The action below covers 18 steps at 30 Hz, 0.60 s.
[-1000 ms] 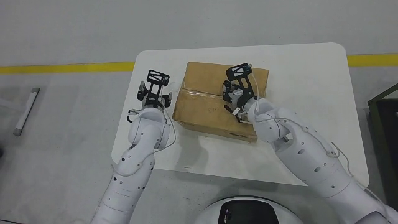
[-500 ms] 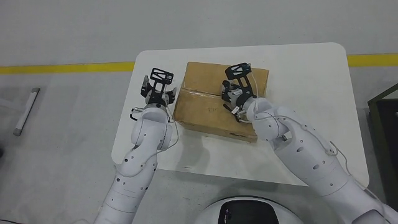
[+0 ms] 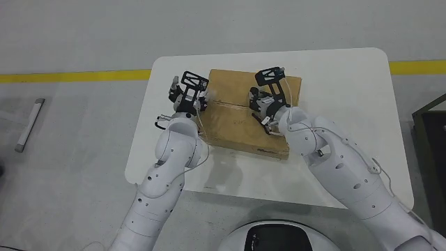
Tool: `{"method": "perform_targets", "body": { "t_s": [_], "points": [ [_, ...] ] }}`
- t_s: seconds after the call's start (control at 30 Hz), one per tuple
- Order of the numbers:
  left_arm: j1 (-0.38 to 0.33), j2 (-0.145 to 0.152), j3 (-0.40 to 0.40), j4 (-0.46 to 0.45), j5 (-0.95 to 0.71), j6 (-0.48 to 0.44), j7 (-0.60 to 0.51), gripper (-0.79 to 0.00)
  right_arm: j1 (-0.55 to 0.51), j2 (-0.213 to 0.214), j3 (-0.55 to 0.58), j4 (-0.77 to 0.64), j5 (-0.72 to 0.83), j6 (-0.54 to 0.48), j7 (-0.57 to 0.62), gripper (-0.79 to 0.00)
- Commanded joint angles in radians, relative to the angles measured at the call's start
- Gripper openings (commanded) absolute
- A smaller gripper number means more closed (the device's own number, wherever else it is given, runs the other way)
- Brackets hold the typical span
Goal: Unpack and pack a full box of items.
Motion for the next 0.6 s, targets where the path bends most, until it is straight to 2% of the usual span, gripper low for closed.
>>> {"method": "perform_targets", "body": {
  "t_s": [0.0,0.23,0.57],
  "points": [
    [-0.011,-0.007,0.018,0.006,0.022,-0.001,-0.007,0.0,-0.005,0.001,0.01,-0.01,0.008,-0.004,0.006,-0.785],
    [-0.027,-0.028,0.061,0.012,0.044,-0.009,-0.017,0.0,-0.029,0.007,0.068,-0.071,0.024,-0.004,0.01,-0.785],
    [-0.037,-0.063,0.122,0.012,0.054,-0.009,-0.038,0.0,-0.115,0.037,0.267,-0.207,0.067,0.003,0.034,-0.785]
  ]
}}
